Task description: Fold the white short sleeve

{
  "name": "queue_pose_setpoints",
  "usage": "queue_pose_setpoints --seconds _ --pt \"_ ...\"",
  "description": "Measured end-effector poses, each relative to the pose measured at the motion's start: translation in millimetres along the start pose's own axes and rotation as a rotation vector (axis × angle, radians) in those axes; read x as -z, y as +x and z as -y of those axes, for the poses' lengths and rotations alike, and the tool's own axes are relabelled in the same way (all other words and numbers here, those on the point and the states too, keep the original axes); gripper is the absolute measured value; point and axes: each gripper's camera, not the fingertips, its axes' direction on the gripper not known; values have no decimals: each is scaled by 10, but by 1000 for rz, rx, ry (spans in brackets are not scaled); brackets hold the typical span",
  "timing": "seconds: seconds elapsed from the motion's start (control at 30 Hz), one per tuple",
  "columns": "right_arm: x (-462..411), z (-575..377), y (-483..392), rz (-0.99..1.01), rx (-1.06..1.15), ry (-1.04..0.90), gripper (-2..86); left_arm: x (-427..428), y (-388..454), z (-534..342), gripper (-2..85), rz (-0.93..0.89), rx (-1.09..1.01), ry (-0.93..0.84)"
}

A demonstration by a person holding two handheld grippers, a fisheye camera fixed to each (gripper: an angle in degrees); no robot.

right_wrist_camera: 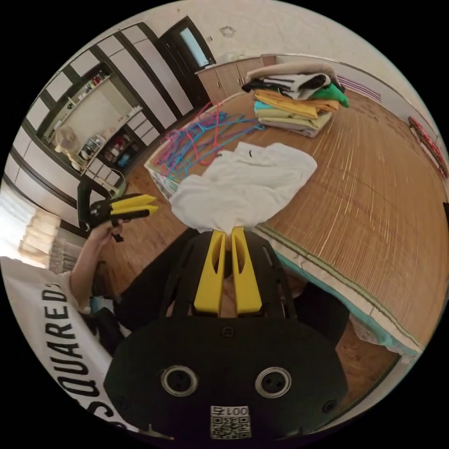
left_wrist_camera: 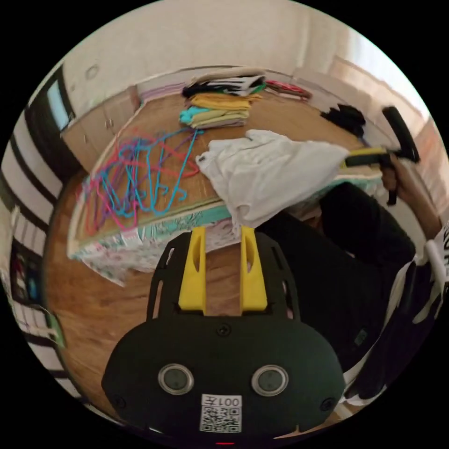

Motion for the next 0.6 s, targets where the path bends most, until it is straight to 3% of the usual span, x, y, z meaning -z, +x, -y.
queue_pose_setpoints --seconds 0.13,0.27,0.4,0.43,0.6 --pt "420 223 -60 27 45 44 21 45 767 350 159 73 -243 42" --pt "680 346 -80 40 60 65 20 -97 1100 625 174 152 -258 13" --pt "1034 385 -71 33 88 100 17 -51 1334 808 111 315 -243 32" --pt "1139 373 -51 33 94 108 16 46 1377 853 74 318 -240 50" --pt "1746 99 56 61 144 182 13 707 1524 1102 50 294 -323 52"
